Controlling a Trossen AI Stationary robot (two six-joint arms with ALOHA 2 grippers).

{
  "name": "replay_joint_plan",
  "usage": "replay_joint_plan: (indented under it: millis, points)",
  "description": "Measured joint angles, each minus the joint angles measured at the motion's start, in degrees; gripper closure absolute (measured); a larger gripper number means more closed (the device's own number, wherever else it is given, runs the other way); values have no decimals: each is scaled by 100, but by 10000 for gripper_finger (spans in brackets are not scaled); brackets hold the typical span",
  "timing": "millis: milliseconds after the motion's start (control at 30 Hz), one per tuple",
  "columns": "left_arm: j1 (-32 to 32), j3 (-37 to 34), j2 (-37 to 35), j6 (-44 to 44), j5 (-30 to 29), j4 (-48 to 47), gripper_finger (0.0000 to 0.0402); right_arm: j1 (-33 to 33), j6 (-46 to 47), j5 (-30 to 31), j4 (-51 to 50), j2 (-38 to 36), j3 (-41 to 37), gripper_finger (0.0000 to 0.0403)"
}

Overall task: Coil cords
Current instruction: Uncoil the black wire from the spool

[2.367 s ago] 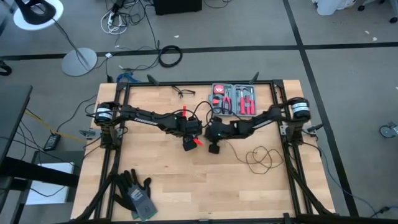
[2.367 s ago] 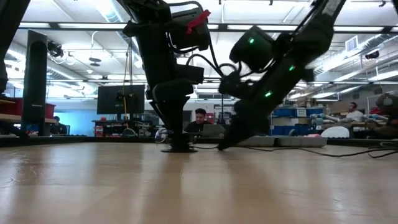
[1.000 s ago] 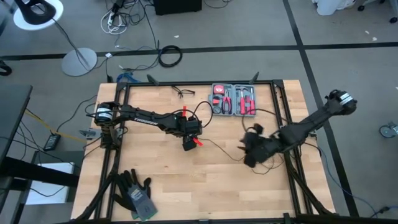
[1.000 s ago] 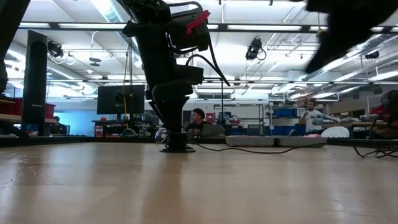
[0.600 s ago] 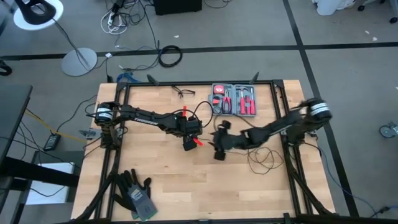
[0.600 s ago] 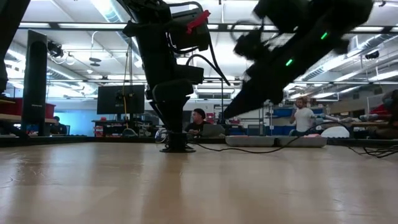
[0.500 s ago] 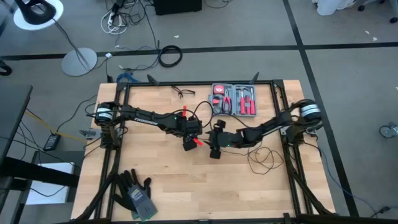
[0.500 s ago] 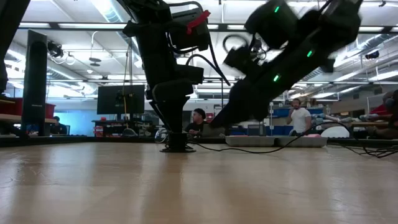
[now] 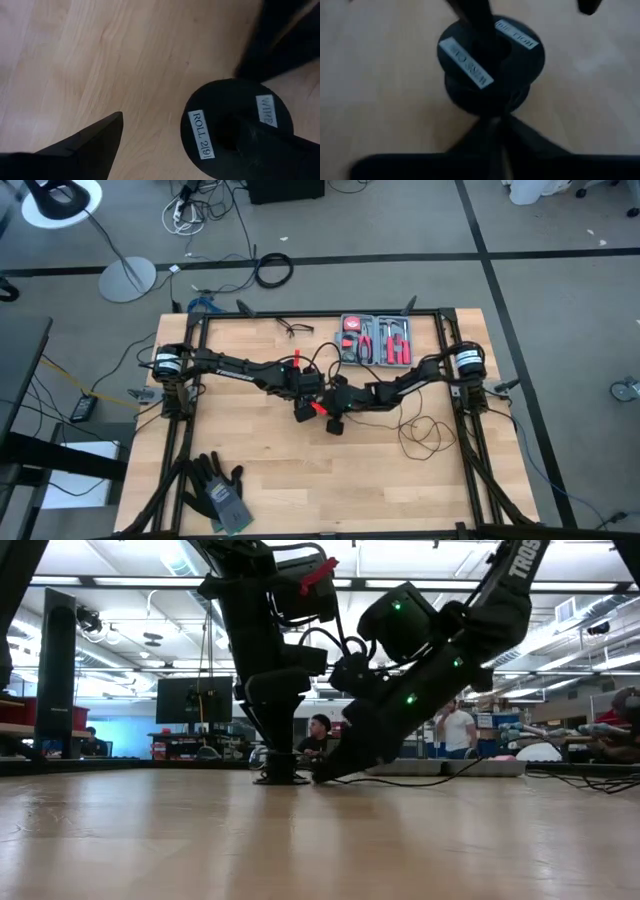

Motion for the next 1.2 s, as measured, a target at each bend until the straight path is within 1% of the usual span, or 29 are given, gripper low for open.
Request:
replay_joint_plan:
  millis: [33, 67, 167, 300, 400, 567, 667, 767, 867, 933, 1000, 1067, 1200]
  points:
    - [0, 2, 0, 0, -2, 2, 34, -2, -24, -122, -196, -87, 0, 376]
    - [0, 2, 0, 0, -2, -5, 34, 0, -46, -221, -454, -193, 0, 387]
    - [0, 2, 0, 1, 1, -25, 34, 120, 146, -255, -1471, -632, -7, 390]
    - [-2, 2, 0, 11, 2, -68, 34, 415, 475, -363, -3353, -1449, -48, 398]
    - [0, 1, 0, 12, -1, -67, 34, 723, 967, -486, -4651, -2159, -43, 397]
    - [-2, 1, 0, 19, 2, -65, 34, 1404, 2174, -973, -6779, -3261, -41, 399]
    - [-2, 1, 0, 18, -2, -67, 34, 1847, 3251, -1323, -7924, -3800, -37, 399]
    - [-2, 2, 0, 20, -2, -64, 34, 2192, 4310, -1782, -8798, -4295, -39, 398]
    - [-2, 2, 0, 20, -4, -61, 34, 2496, 5234, -1990, -9330, -4695, -39, 394]
    - [-2, 2, 0, 20, -2, -57, 34, 2678, 5554, -1968, -9521, -4924, -39, 392]
    - [-2, 2, 0, 17, -2, -56, 34, 2826, 5717, -1806, -9623, -5075, -39, 392]
    - [-2, 2, 0, 11, -2, -55, 34, 2935, 5814, -1422, -9617, -5189, -39, 394]
    - [-2, 2, 0, 7, -2, -50, 34, 3023, 5789, -437, -9372, -5264, -39, 392]
